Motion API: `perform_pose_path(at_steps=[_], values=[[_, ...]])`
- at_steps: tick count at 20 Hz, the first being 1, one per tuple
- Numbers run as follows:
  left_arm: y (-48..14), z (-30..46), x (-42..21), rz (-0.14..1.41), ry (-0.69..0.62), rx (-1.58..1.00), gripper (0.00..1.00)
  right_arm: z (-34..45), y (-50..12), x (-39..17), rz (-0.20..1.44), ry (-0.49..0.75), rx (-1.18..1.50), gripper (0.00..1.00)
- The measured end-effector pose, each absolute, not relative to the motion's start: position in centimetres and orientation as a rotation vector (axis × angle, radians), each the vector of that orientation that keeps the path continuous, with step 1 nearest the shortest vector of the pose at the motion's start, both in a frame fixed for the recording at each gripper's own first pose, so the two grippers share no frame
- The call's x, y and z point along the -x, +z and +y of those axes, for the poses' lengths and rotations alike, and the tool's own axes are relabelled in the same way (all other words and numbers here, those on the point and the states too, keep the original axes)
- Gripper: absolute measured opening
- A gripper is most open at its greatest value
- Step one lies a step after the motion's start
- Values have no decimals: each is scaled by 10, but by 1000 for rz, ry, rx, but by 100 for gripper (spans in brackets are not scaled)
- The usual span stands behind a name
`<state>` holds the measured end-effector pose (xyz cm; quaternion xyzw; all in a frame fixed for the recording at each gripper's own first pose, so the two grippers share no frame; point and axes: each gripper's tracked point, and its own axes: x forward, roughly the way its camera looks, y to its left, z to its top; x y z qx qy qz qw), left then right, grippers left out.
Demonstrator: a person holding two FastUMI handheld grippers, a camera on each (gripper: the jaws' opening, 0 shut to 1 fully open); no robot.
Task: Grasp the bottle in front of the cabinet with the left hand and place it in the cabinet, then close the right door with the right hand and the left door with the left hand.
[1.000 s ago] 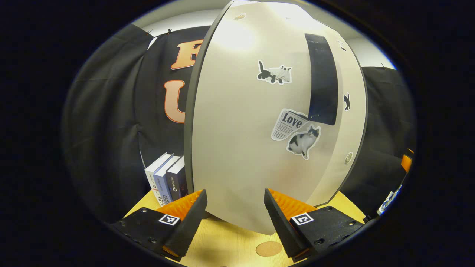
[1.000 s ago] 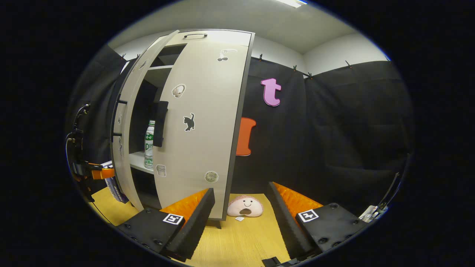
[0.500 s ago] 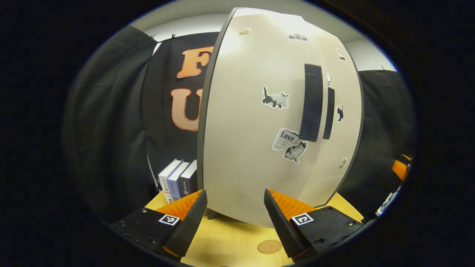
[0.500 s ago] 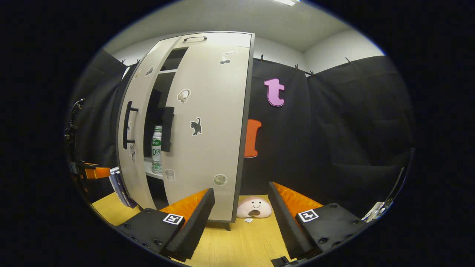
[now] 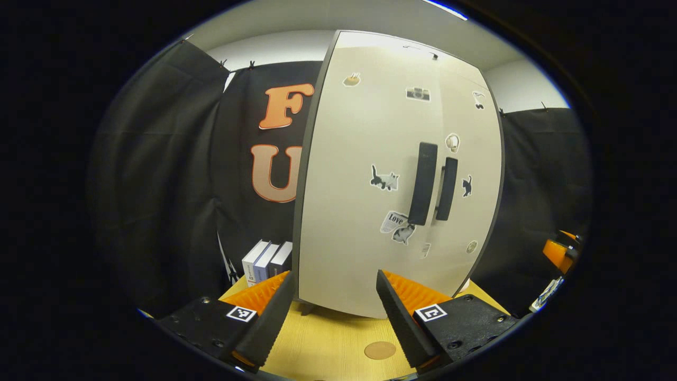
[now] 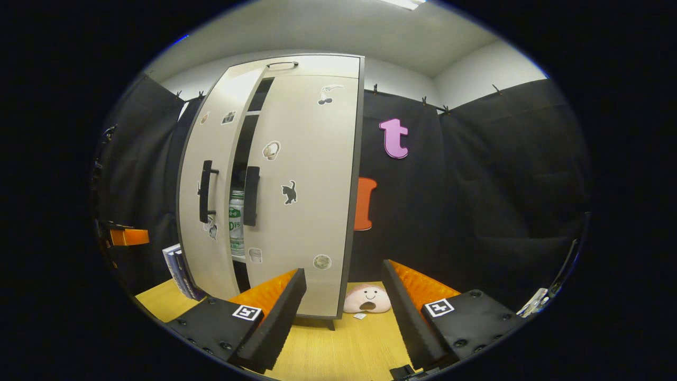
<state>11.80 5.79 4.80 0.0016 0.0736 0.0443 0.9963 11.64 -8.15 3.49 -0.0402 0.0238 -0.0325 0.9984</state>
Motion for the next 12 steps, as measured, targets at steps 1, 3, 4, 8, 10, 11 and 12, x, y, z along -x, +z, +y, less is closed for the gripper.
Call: perform_pose_path(at_steps=[1,3,4,8,10,11,12], values=[[56,57,-113,134,85,-1,94,-82,38,-113,44,-67,85,96],[72,55,-102,116,80,-8,94,-84,47,-104,31,-75,97,96],[80,53,-96,108,80,-20,94,-85,51,-101,23,-79,103,96],[108,50,-76,76,79,-58,94,-83,66,-89,6,-77,107,95],[121,47,-68,53,75,-37,94,-80,73,-83,-6,-69,104,96],[128,46,-64,42,73,-25,95,-79,78,-81,-12,-66,104,95],[135,45,-60,31,72,-15,94,-78,82,-78,-18,-64,104,95]])
